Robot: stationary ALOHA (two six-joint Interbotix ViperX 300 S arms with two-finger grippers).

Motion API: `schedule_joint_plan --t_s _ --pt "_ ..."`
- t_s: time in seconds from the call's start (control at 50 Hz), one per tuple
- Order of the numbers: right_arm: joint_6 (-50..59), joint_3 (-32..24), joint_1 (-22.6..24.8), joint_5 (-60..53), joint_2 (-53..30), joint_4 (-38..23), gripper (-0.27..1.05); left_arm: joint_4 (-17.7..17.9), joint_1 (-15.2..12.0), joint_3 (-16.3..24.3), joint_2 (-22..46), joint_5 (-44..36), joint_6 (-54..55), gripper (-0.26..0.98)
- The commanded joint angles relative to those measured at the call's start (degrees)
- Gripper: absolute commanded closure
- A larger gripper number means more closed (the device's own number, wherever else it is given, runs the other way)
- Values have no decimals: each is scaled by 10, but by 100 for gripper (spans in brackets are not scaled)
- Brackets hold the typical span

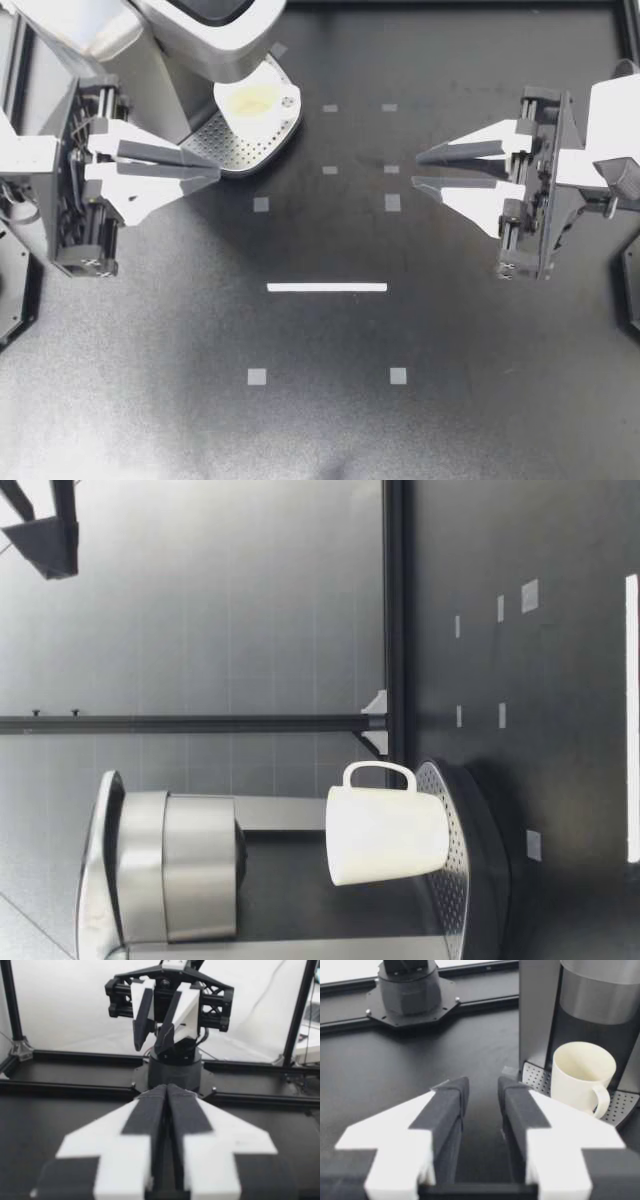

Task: Place the coffee capsule inside the capsule container, then place the cup onto the center of the cup tray.

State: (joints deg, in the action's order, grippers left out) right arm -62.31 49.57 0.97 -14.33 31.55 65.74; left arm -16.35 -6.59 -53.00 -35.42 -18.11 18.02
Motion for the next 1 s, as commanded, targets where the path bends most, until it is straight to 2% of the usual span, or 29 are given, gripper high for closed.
schedule_joint_plan --t_s 0.0,0.98 --pt "0 -16 4 -4 5 -2 38 1 2 6 -3 -7 -1 63" --pt "0 -16 4 -17 1 -10 38 0 2 5 -2 -7 -2 63"
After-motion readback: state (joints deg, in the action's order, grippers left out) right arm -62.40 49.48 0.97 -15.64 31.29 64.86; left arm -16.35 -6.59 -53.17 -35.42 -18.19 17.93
